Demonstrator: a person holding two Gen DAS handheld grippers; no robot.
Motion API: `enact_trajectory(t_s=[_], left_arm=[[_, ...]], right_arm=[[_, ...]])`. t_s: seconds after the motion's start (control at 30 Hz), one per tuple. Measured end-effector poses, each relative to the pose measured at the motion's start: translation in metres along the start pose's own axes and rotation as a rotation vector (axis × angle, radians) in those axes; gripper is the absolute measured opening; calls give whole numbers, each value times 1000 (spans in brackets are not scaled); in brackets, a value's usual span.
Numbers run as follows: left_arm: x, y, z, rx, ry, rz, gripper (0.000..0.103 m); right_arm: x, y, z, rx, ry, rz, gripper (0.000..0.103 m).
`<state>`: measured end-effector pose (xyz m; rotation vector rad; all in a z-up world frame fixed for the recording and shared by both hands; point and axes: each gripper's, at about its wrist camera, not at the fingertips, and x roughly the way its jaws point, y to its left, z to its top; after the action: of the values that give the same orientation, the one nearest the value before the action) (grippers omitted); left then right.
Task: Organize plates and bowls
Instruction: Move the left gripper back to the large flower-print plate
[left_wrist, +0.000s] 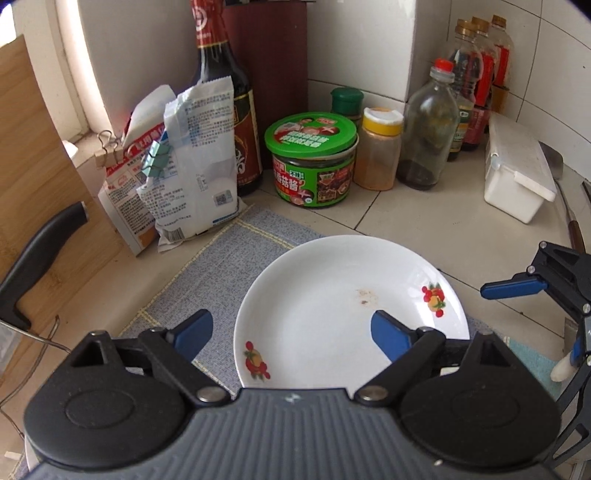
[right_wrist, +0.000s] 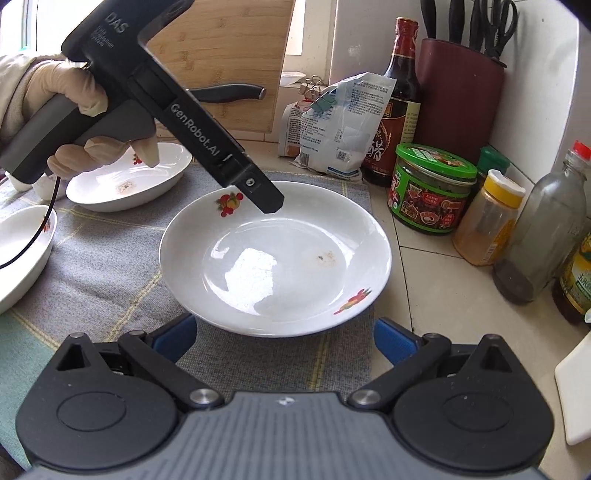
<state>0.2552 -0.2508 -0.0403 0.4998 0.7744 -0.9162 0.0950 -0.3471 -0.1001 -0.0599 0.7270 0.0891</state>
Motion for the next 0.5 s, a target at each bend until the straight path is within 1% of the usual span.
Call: enact_trajectory(t_s=[0.07, 0.17, 0.27, 0.33, 0.4, 0.5], left_arm=[[-17, -4, -3, -4, -22, -3, 93], [-43, -11, -10, -37, -52, -12, 96], [-67, -21, -20, -60, -80, 2, 96], [-82, -28, -29, -73, -109, 19, 96], [-97, -35, -41, -85, -156, 43, 96], [-114, -48, -58, -106, -175, 68, 96]], right_arm=[[-10, 0, 3, 43, -20, -15, 103], [-19, -1, 9, 89, -11, -59, 103], [-28, -1, 13, 142, -1, -92, 103], [-35, 0, 13, 161, -17, -86, 103], [-45, 5, 12, 160, -35, -85, 103], [-56, 16, 11, 141, -50, -76, 103]])
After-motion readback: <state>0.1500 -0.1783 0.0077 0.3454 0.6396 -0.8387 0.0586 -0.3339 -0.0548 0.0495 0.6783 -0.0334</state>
